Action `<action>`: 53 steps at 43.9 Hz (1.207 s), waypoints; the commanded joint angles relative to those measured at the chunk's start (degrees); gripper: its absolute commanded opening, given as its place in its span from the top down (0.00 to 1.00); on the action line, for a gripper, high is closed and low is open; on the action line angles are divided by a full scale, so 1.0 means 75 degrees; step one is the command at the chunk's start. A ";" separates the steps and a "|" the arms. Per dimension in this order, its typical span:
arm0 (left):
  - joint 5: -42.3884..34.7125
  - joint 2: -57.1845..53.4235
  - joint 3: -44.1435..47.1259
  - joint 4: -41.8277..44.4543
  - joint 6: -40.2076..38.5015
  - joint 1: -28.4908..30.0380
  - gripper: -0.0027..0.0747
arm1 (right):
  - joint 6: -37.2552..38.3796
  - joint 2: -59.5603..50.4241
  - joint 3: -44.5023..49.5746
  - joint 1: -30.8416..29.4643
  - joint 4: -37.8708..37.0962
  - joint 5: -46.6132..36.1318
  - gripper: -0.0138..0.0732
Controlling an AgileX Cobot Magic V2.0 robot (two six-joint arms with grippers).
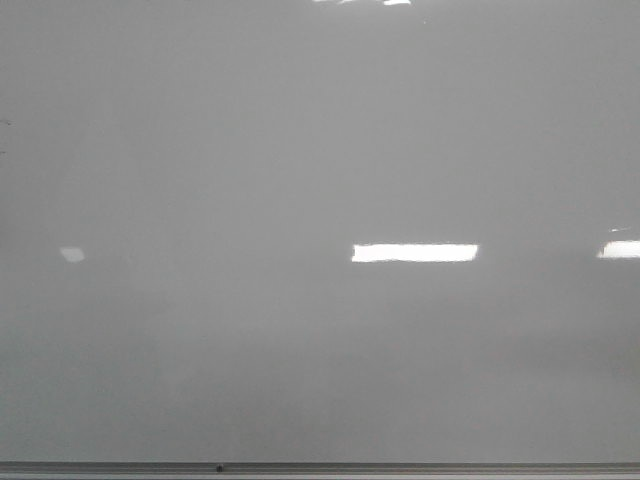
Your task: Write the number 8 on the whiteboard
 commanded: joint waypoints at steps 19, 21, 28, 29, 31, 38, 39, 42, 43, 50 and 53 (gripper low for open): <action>-0.0578 -0.0146 0.0011 0.0048 -0.0011 -0.0043 0.99 | -0.0040 -0.0143 -0.0022 -0.0034 -0.0051 -0.0554 0.92; -0.0578 -0.0146 0.0011 0.0048 -0.0011 -0.0043 0.99 | -0.0040 -0.0143 -0.0022 -0.0034 -0.0051 -0.0554 0.92; -0.0578 -0.0146 0.0011 0.0048 -0.0011 -0.0043 0.99 | -0.0040 -0.0143 -0.0022 -0.0034 -0.0051 -0.0554 0.92; -0.0578 -0.0146 0.0011 0.0048 -0.0011 -0.0043 0.99 | -0.0040 -0.0143 -0.0022 -0.0034 -0.0051 -0.0554 0.92; -0.0592 -0.0146 0.0011 0.0048 -0.0011 -0.0043 0.99 | -0.0040 -0.0143 -0.0022 -0.0034 -0.0051 -0.0554 0.92; -0.0981 -0.0146 0.0011 0.0246 -0.0011 -0.0043 0.99 | -0.0040 -0.0143 -0.0022 -0.0034 -0.0051 -0.0578 0.92; -0.1046 -0.0146 0.0011 0.0246 -0.0011 -0.0043 0.99 | -0.0040 -0.0143 -0.0022 -0.0034 -0.0051 -0.0588 0.92; -0.1295 -0.0146 0.0011 0.0246 -0.0011 -0.0043 0.99 | -0.0040 -0.0143 -0.0028 -0.0034 -0.0051 -0.0726 0.92; -0.1381 -0.0146 0.0011 0.0246 -0.0011 -0.0043 0.99 | -0.0040 -0.0143 -0.0028 -0.0034 -0.0051 -0.0795 0.92; -0.2196 -0.0146 -0.0153 0.0260 -0.0011 -0.0043 0.99 | -0.0040 -0.0143 -0.0279 -0.0034 -0.0051 -0.1070 0.92; -0.2082 -0.0146 -0.0477 0.0513 -0.0011 -0.0043 0.99 | -0.0040 -0.0143 -0.0668 -0.0034 -0.0051 -0.0757 0.92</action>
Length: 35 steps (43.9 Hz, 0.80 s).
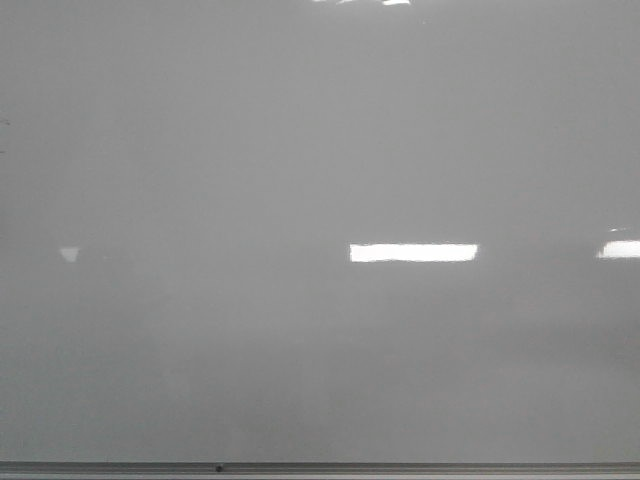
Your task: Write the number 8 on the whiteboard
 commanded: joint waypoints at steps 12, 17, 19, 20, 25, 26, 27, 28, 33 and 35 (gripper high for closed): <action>0.0588 0.0753 -0.2007 0.2387 -0.0011 -0.0043 0.99 | -0.0040 0.0740 -0.2476 -0.0034 -0.0051 0.0701 0.92; 0.0954 0.1483 -0.2348 0.2399 -0.0011 -0.0043 0.99 | -0.0040 0.1551 -0.3009 -0.0034 -0.0051 0.0899 0.92; 0.1019 0.1745 -0.2391 0.2385 -0.0011 -0.0043 0.99 | -0.0040 0.1832 -0.3151 -0.0034 -0.0051 0.0947 0.92; 0.1001 0.1838 -0.2391 0.2370 -0.0011 -0.0043 0.99 | -0.0040 0.1930 -0.3190 -0.0034 -0.0051 0.0946 0.92; 0.1000 0.2098 -0.2391 0.2370 -0.0011 -0.0043 0.99 | -0.0040 0.2218 -0.3212 -0.0034 -0.0051 0.0885 0.92; 0.1000 0.2098 -0.2391 0.2370 -0.0011 -0.0043 0.99 | -0.0040 0.2234 -0.3212 -0.0034 -0.0051 0.0885 0.92; 0.1000 0.2098 -0.2391 0.2370 -0.0011 -0.0043 0.99 | -0.0040 0.2243 -0.3212 -0.0034 -0.0051 0.0920 0.92; 0.1000 0.2098 -0.2391 0.2354 -0.0011 -0.0043 0.99 | -0.0040 0.2242 -0.3212 -0.0034 -0.0051 0.0942 0.92; 0.0985 0.2083 -0.2391 0.2321 -0.0011 -0.0043 0.87 | -0.0040 0.2242 -0.3212 -0.0034 -0.0051 0.0951 0.83; 0.0988 0.2083 -0.2359 0.2321 -0.0011 -0.0043 0.76 | -0.0040 0.2242 -0.3212 -0.0034 -0.0051 0.0951 0.77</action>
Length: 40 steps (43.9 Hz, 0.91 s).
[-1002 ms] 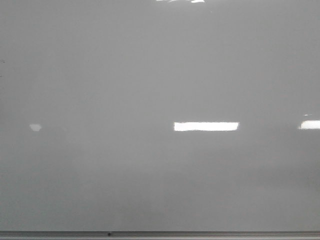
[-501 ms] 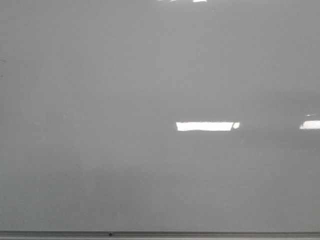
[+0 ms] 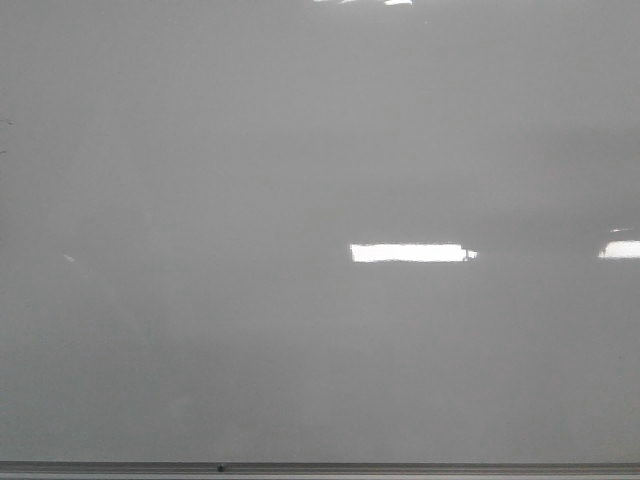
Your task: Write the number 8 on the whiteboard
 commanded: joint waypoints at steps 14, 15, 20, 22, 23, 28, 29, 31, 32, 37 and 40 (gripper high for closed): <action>-0.1088 0.0215 -0.0249 -0.1256 -0.0025 -0.0043 0.19 | -0.0040 0.0128 -0.0290 -0.0034 -0.0051 -0.0564 0.19; -0.1064 0.0278 -0.0249 -0.1434 -0.0036 -0.0043 0.19 | -0.0040 0.0128 -0.0290 -0.0034 -0.0051 -0.0564 0.20; -0.1048 0.1058 -0.0295 -0.2312 -0.0072 -0.0002 0.19 | -0.0040 0.0128 -0.0290 -0.0034 -0.0051 -0.0579 0.20; -0.1109 0.1527 -0.0373 -0.2635 -0.0157 0.0040 0.19 | -0.0040 0.0128 -0.0290 -0.0034 -0.0051 -0.0595 0.20; -0.1144 0.1790 -0.0432 -0.2826 -0.0294 0.0090 0.19 | -0.0040 0.0128 -0.0290 -0.0034 -0.0051 -0.0602 0.20; -0.1458 0.3198 -0.0827 -0.3227 -0.0509 0.0335 0.19 | -0.0040 0.0128 -0.0290 -0.0034 -0.0051 -0.0602 0.20; -0.1512 0.3475 -0.0925 -0.3241 -0.0509 0.0387 0.19 | -0.0040 0.0128 -0.0290 -0.0034 -0.0051 -0.0602 0.20; -0.1566 0.4101 -0.1145 -0.3241 -0.0494 0.0480 0.19 | -0.0040 0.0128 -0.0290 -0.0034 -0.0051 -0.0602 0.20; -0.1565 0.4276 -0.1262 -0.3241 -0.0494 0.0501 0.19 | -0.0040 0.0128 -0.0290 -0.0034 -0.0051 -0.0602 0.20; -0.1582 0.5438 -0.1821 -0.3241 -0.0431 0.0540 0.19 | -0.0040 0.0128 -0.0290 -0.0034 -0.0051 -0.0602 0.20; -0.1654 0.6139 -0.2137 -0.3241 -0.0420 0.0524 0.19 | -0.0040 0.0128 -0.0290 -0.0034 -0.0051 -0.0602 0.20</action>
